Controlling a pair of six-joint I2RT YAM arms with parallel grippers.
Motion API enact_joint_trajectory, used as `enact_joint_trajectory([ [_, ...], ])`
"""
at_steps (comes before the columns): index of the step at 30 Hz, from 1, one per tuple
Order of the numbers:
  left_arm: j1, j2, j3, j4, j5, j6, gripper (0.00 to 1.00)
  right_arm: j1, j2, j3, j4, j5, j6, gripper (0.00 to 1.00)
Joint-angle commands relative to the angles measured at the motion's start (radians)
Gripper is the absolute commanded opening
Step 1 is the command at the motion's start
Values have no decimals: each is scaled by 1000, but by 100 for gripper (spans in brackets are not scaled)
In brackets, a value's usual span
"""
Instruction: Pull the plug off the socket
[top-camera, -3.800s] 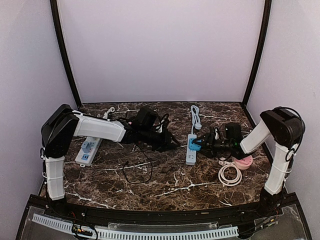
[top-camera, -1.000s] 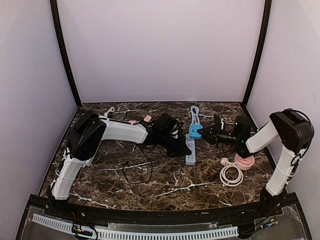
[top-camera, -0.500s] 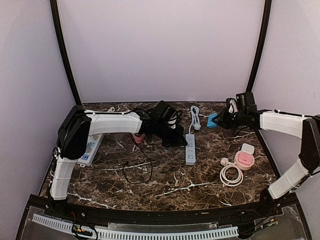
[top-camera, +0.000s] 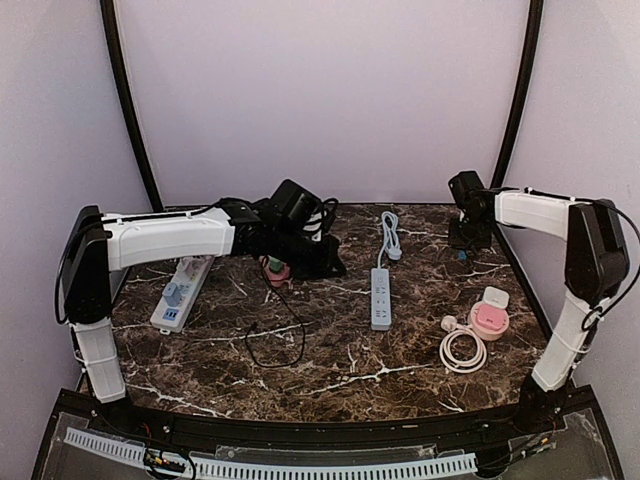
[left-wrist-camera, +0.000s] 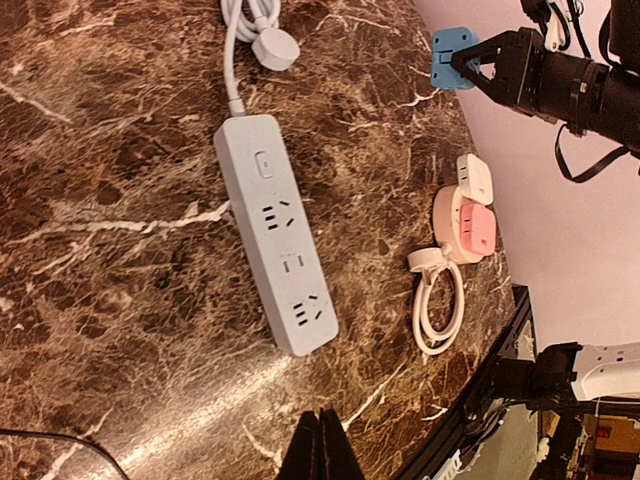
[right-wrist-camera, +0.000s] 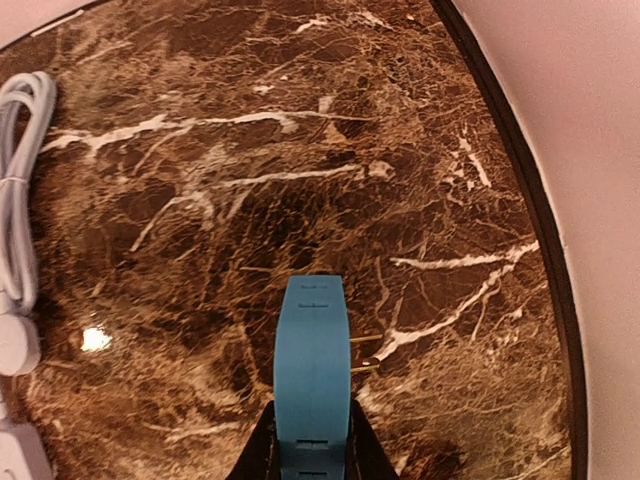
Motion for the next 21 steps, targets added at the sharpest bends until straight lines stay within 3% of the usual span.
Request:
enact_joint_trajectory([
  [1,11,-90,-59,-47,-49,37,0,-5,122,127,-89,186,-69,0],
  [11,15,-163,-133,-30,-74,21,0,-10,334,297,-129,283,-159,3],
  [21,15,-165,-151,5,-67,-1,0,-10,380,320,-103,211,-201,22],
])
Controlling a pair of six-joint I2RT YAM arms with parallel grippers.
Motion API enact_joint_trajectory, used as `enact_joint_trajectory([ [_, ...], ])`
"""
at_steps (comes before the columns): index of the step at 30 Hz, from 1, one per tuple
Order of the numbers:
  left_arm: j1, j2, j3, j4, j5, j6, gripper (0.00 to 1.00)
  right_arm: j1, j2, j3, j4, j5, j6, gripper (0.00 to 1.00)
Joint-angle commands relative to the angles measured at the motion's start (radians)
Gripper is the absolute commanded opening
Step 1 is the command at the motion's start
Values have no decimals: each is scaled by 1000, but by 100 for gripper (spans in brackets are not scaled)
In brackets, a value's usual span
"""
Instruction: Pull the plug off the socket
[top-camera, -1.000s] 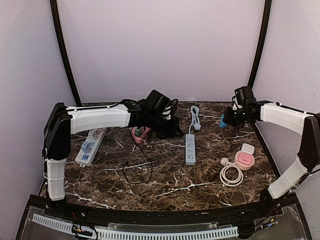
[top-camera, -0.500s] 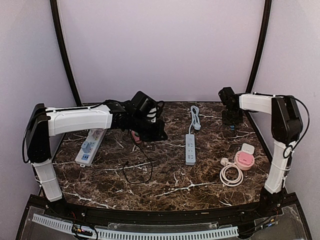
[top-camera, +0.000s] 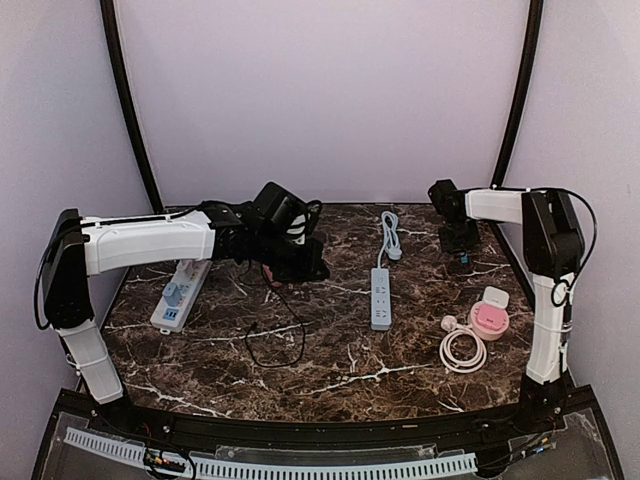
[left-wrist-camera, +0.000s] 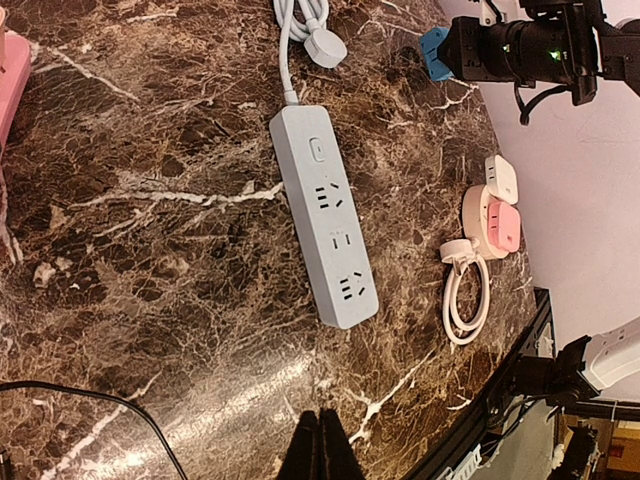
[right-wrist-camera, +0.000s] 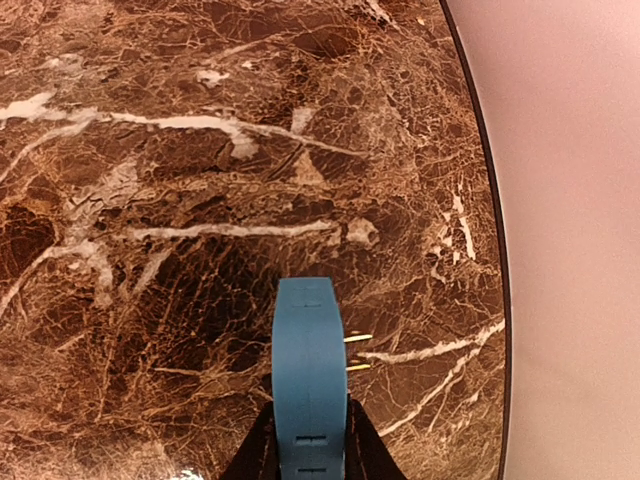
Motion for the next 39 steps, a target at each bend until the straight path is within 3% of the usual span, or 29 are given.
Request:
enact_joint_trajectory([
  [1,4,-46,-18,22,-3,-12,0,-3,9,21,12,-32,-24,24],
  [12,4,-46,-23,30,-2,-17,0,-3,-77,-18,31,-176,5,41],
  [19,4,-42,-16,32,-3,-9,0,-8,-226,-147,61,-254,68,64],
  [24,4,-38,-13,36,1,-4,0,-33,-372,-311,88,-322,178,86],
  [28,4,-23,-2,43,18,5,0,-55,-502,-443,106,-322,269,98],
  [33,6,-7,15,44,35,18,1,-124,-647,-588,137,-355,320,99],
  [39,5,1,18,52,54,26,1,-273,-774,-771,223,-558,344,99],
])
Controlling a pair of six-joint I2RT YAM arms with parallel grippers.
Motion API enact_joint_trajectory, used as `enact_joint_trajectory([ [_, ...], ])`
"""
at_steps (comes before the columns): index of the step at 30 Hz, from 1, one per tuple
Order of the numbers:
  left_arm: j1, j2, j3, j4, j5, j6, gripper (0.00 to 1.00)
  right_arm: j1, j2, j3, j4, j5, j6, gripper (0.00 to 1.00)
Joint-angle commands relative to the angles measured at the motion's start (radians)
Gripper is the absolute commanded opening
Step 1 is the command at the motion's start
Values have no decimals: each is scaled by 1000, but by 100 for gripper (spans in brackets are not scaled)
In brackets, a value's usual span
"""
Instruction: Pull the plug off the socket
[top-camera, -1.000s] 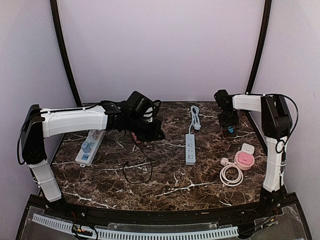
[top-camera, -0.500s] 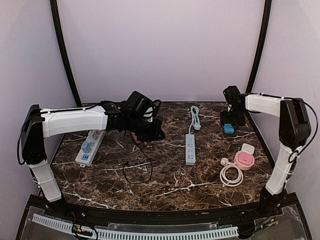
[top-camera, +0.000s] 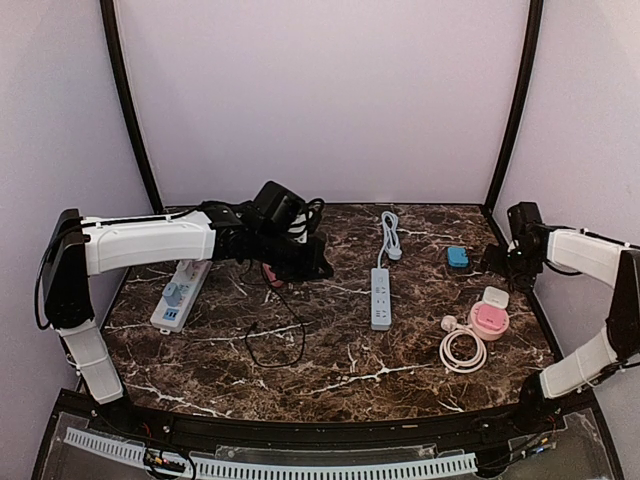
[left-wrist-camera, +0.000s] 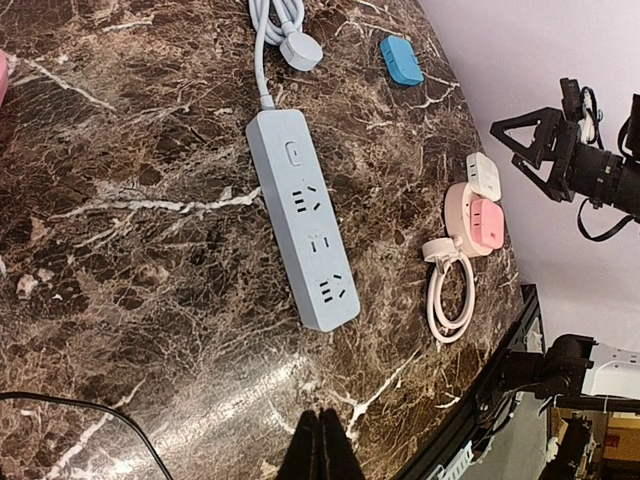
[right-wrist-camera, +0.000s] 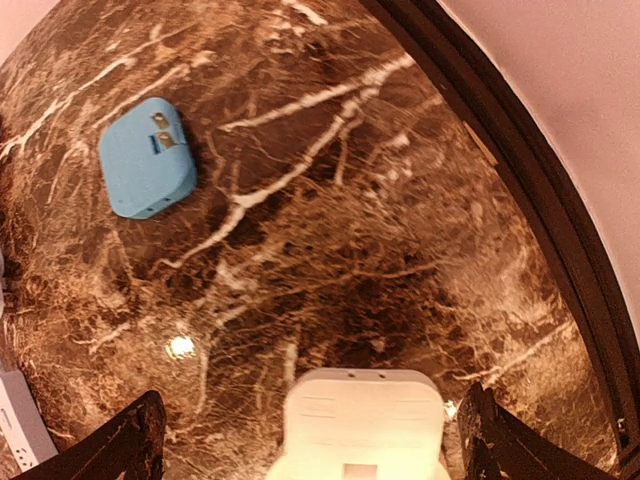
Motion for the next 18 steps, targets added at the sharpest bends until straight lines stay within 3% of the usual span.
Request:
enact_joint_trajectory([
  [1,6,0,20,20,25,22,1,-96,-77,-125,89,-166,48,99],
  [9,6,2,20,25,31,26,1,-181,-91,-247,201,-359,56,99],
  [18,7,-1,15,25,28,20,1,-126,-160,-355,290,-531,182,99],
])
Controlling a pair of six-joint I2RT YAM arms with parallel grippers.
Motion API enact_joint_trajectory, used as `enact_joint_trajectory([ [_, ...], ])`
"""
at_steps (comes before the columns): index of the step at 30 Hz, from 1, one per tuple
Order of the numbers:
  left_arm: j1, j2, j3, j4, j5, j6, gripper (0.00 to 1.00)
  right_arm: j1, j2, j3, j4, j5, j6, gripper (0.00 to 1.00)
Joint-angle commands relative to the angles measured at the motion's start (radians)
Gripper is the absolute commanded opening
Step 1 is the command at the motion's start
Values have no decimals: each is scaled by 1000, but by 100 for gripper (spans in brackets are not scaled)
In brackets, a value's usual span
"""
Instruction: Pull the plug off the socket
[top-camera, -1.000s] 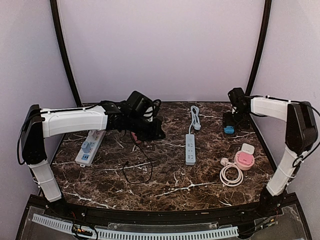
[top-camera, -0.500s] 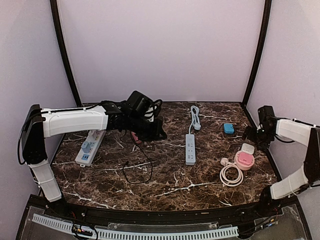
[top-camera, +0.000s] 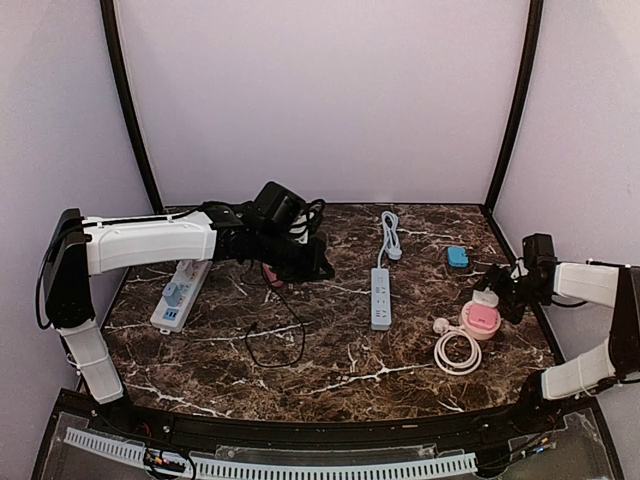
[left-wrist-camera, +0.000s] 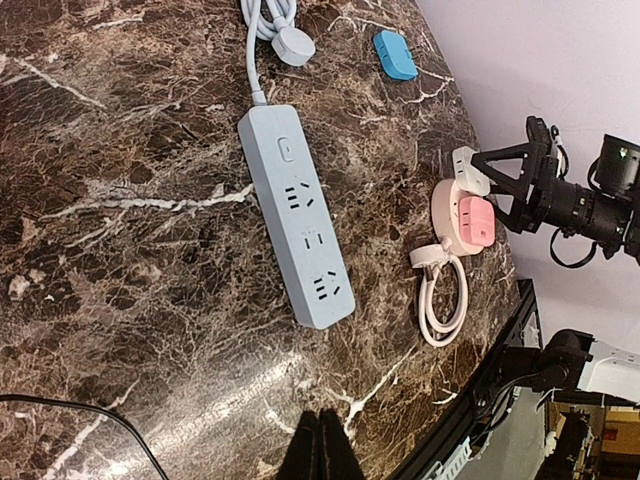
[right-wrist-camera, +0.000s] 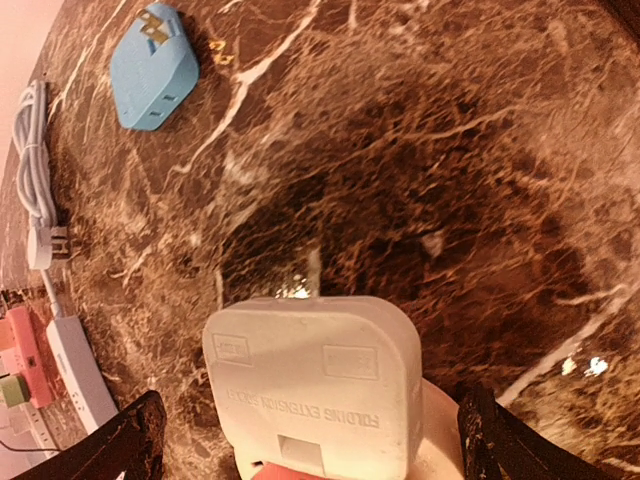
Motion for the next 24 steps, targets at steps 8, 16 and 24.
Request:
enact_joint_trajectory([
  [8,7,7,21,28,22,10,1,367,-102,-118,173,-66,303,99],
  [16,7,29,30,30,39,4,1,670,78,-2,250,13,396,99],
  [24,7,32,13,38,46,-9,1,762,321,191,367,-47,358,99],
])
